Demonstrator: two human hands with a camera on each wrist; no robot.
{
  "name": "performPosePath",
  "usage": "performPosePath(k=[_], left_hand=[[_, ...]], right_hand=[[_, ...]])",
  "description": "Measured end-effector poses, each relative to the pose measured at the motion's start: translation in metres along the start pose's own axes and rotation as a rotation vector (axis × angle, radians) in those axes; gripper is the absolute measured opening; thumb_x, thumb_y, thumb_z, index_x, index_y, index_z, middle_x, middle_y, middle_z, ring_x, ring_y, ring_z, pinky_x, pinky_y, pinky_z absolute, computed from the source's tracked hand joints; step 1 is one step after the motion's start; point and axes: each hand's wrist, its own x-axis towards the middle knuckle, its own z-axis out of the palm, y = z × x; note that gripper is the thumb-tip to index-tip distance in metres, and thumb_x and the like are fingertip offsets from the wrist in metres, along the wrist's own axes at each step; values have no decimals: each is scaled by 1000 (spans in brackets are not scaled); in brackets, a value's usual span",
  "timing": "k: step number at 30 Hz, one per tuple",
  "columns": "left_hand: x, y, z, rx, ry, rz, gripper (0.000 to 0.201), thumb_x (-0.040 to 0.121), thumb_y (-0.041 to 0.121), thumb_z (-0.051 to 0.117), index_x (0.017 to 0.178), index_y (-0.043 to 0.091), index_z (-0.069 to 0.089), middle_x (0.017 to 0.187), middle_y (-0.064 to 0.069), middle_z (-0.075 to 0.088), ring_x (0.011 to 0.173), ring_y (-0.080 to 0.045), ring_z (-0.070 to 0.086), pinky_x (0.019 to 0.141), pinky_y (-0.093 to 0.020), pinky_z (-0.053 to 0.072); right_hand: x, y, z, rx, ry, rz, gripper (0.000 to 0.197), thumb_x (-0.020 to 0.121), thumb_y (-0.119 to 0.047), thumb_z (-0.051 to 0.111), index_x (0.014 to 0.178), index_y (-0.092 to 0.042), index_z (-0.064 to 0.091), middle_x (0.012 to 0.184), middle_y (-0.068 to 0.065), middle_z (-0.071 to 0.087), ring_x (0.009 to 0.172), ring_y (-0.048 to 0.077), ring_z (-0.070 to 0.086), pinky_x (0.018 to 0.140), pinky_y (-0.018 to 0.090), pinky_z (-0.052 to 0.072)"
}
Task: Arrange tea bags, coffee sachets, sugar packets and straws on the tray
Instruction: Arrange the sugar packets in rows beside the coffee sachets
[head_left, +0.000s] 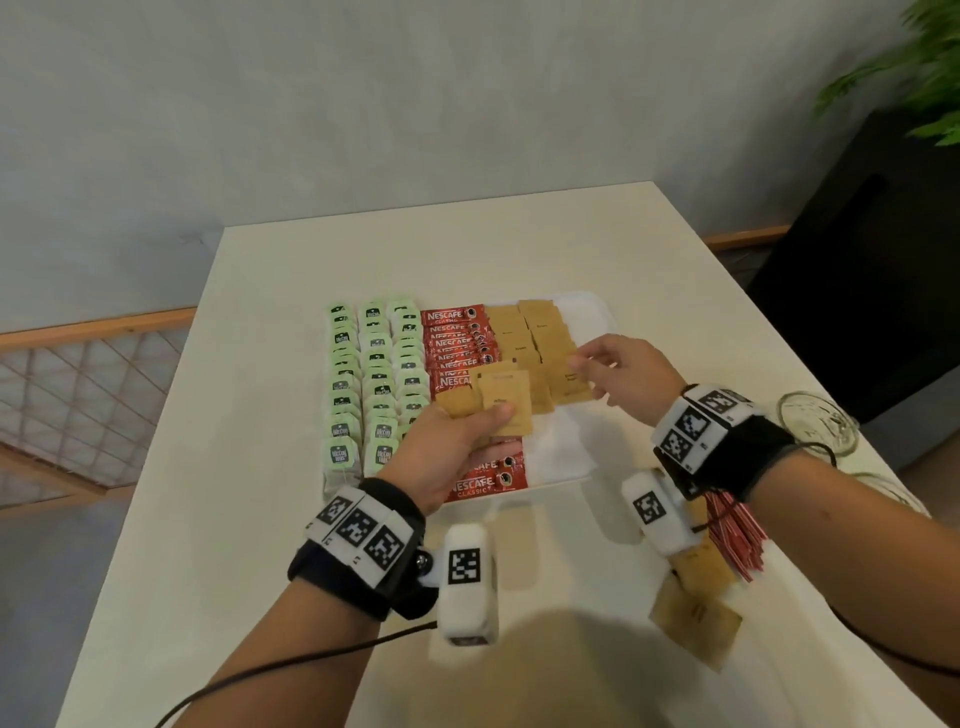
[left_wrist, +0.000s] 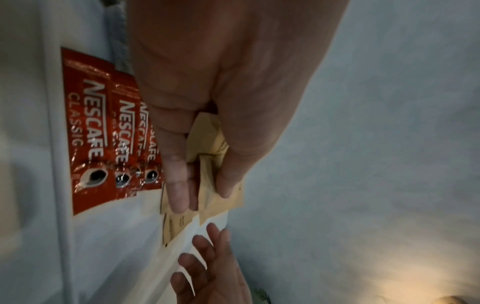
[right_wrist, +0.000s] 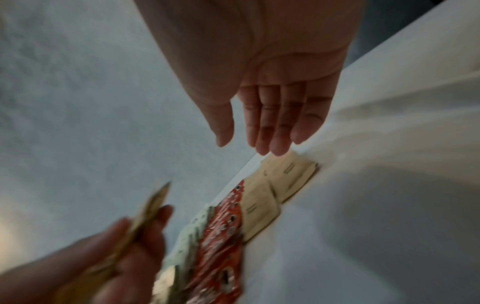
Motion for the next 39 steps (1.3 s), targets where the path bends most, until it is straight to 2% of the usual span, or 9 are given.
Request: performPosePath(k=[5,12,16,19,23,27,31,34,39], left_hand=[[-5,-4,19,78,-21,35,27,91,5,65,118,12,65,114,-8,72,105,-24,69,84,-35,59],[-17,1,39,44,70,-39,30,99,32,56,124,16,61,111,-11,73,96,-27,73,75,-40,62],[-24,1,38,90,132,7,19,100,23,54,115,14,63,99,-8,75,85,-26,74,72,-39,62],[-31,2,39,153,112,21,13,98,15,57,108,16,65,102,-7,74,89,-24,73,73,-41,62],[-42,0,43,201,2,-12,17,95,20,61,111,18,68,105,-6,74,92,-24,72,70,-40,61],[-46,-7,46,187,-96,2,34,91,18,69,124,14,63,112,-6,73,98,-25,72,72,-37,61],[-44,-14,50,124,-8,72,34,90,5,67,124,9,63,114,-9,72,100,-27,71,73,-36,61],[-43,-15,51,68,74,120,26,92,6,65,118,10,66,110,-8,74,96,-25,72,72,-34,61],[-42,-13,41,96,107,124,17,94,12,64,110,14,67,109,-9,73,95,-26,72,70,-35,61]], right_hand=[[-36,-14,7,180,-159,-45,23,86,-40,69,84,-17,71,79,-4,70,67,8,62,61,22,50],[-56,-16,4,274,-127,-40,18,87,-21,70,85,-4,65,73,0,66,62,9,60,62,25,49],[-66,-21,0,292,-144,-58,15,96,-19,58,85,-10,57,87,9,68,73,16,62,59,27,53],[-72,-23,-4,244,-136,-77,17,99,-23,52,94,-7,53,77,7,65,57,17,58,48,26,46],[-75,-25,-12,55,-138,-197,11,93,-26,63,89,-16,62,64,1,55,44,2,42,45,14,34],[-78,-34,-19,9,-134,-265,8,86,-26,72,86,-18,70,66,-6,56,49,0,47,48,9,35],[-83,-32,-15,124,-69,-168,17,83,-34,74,92,-21,69,66,-8,55,49,12,48,45,25,41],[-89,-27,-13,177,-86,-85,35,79,-37,77,96,-9,66,71,-4,62,54,12,53,45,25,43],[-93,-29,-18,245,-157,-70,13,88,-17,69,90,-6,63,68,1,64,53,12,53,48,22,45]])
